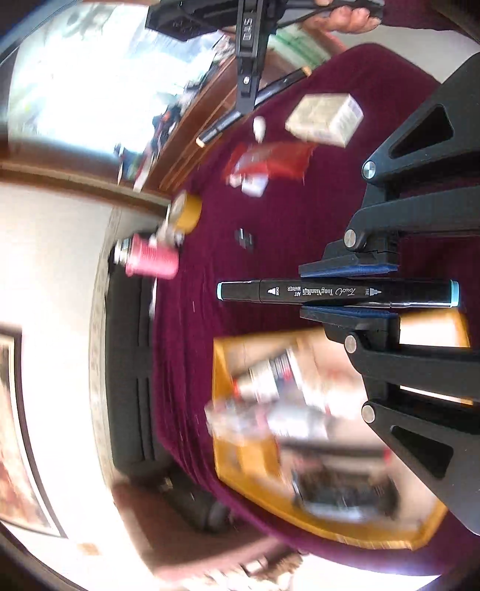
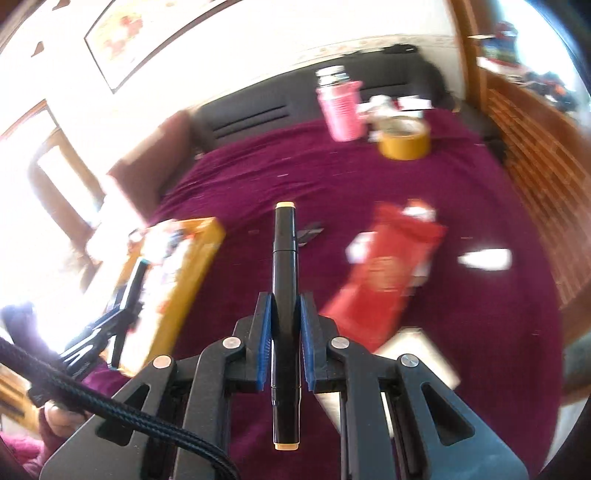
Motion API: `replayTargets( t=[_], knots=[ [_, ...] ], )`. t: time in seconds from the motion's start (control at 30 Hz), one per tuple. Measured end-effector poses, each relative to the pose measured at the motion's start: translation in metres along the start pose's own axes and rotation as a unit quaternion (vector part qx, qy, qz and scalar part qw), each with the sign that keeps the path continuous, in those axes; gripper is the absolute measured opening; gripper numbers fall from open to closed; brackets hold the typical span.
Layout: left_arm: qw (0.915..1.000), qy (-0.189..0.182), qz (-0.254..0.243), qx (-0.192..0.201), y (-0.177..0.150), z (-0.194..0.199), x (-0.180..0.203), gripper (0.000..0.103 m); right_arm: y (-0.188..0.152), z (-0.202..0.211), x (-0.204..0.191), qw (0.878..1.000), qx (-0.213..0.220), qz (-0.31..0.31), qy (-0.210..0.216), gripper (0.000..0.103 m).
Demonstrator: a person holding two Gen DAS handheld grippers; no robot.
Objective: Organize objects
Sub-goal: 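Carry both markers into the tray and open both grippers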
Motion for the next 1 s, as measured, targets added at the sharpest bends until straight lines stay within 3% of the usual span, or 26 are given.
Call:
replayTargets(
  t=[0.23,0.4,0.67,1.0],
  knots=[
    [0.9960,0.069,0.038,-0.041,-0.025,-0.011,-0.066,0.012,-0.011,-0.067,-0.067,0.995,-0.057,0.006,0.079,0.012],
    [0.9916,0.078,0.067,-0.079,-0.040,-0.035,-0.093,0.012,-0.027,-0.118,-0.107,0.986,-0.111,-0.001,0.121,0.013],
    [0.9857,0.073,0.087,-0.125,-0.043,-0.068,-0.105,0.011,-0.048,-0.187,-0.145,0.978,-0.178,-0.006,0.111,0.013],
    [0.9840,0.067,0.102,-0.130,-0.046,-0.078,-0.114,0.011,-0.052,-0.224,-0.155,0.978,-0.193,-0.022,0.070,0.013]
  ],
)
Point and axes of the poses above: each gripper's, at about its wrist camera, not at the fingertips, and z roughly against the way its jaws point, x to its right, y to its top, the point moved 1 cm from there along -z, roughly the way its jaws point, and after that the axes turned 5 degrees about y, right-handed, at the moved point
